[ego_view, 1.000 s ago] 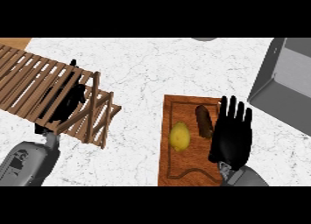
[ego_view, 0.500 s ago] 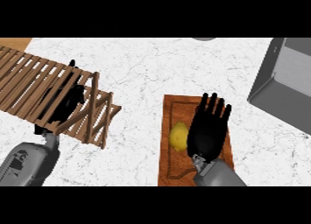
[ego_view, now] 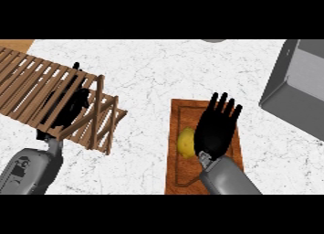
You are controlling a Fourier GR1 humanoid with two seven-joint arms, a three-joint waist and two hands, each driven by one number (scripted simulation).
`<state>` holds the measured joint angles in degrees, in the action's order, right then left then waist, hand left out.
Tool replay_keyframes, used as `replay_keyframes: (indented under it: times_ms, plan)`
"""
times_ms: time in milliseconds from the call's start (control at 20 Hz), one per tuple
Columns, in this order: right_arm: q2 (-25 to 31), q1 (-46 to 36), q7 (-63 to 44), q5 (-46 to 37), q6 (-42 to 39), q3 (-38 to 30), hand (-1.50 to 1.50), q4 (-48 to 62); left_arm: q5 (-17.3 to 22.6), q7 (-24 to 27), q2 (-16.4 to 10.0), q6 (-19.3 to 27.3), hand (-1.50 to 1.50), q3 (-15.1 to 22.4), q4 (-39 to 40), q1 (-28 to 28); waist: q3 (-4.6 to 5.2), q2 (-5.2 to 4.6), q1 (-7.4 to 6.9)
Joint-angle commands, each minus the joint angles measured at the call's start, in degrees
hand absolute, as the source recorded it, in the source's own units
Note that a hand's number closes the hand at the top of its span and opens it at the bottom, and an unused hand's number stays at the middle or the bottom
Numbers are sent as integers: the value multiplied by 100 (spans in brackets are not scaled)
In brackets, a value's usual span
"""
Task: Pick the sweet potato from the cutting board and place it in the cardboard box
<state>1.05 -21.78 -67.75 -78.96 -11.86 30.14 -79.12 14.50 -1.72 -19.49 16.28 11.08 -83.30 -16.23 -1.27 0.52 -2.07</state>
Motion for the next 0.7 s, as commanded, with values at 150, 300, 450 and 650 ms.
replay_keyframes:
  times_ms: [150, 300, 450, 650]
  plan:
    - [-100, -204, -1186, 87, -232, -82, -150, 416, -149, -128, 18, 285, 0, -83, 695, 719, 136, -117, -52]
    - [-100, -461, -1246, 170, -479, -221, -150, 391, -220, -179, 55, 298, 0, -41, 693, 722, 139, -97, -37]
    - [-100, -370, -1193, 109, -319, -254, -150, 692, -148, -232, 58, 305, 0, -171, 584, 639, 135, -94, -16]
    - [-100, -390, -1248, 131, -349, -298, -150, 817, -228, -297, -1, 306, 0, -203, 612, 651, 134, -95, -11]
